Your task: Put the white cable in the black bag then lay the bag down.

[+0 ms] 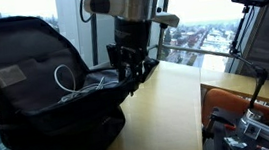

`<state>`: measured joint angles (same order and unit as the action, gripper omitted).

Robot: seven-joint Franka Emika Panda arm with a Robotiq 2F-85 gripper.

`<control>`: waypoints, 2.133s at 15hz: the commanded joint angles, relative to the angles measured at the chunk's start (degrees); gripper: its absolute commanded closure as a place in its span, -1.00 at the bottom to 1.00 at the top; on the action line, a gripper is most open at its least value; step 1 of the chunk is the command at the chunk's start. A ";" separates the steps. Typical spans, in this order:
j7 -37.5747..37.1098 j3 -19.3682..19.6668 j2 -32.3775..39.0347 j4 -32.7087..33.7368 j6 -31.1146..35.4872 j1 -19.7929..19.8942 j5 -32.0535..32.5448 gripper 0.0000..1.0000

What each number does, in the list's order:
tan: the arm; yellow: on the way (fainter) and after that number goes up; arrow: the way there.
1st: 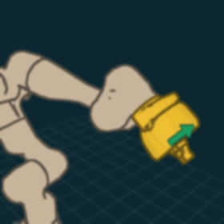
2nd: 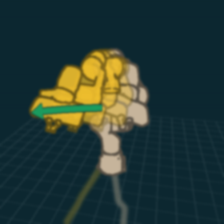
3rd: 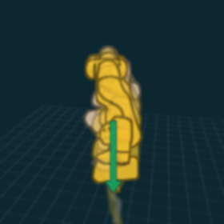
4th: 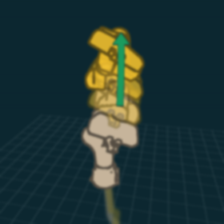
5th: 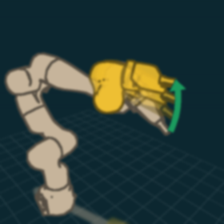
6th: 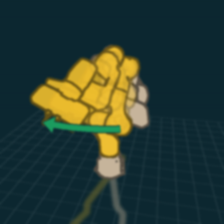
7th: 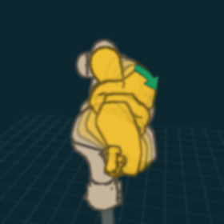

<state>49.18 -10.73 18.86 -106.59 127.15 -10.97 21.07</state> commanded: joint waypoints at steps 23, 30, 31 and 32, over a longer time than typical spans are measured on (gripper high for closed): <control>14.82 0.46 26.49 52.68 -9.29 -2.15 -2.80 0.95; 18.03 -0.41 31.81 69.22 -19.16 -4.51 -2.53 0.95; 18.22 -0.59 31.37 70.08 -20.27 -4.51 -2.87 0.95; 18.44 1.33 30.18 70.09 -20.75 -5.26 -4.77 0.95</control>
<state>65.26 -10.80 47.98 -43.98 109.94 -14.91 18.89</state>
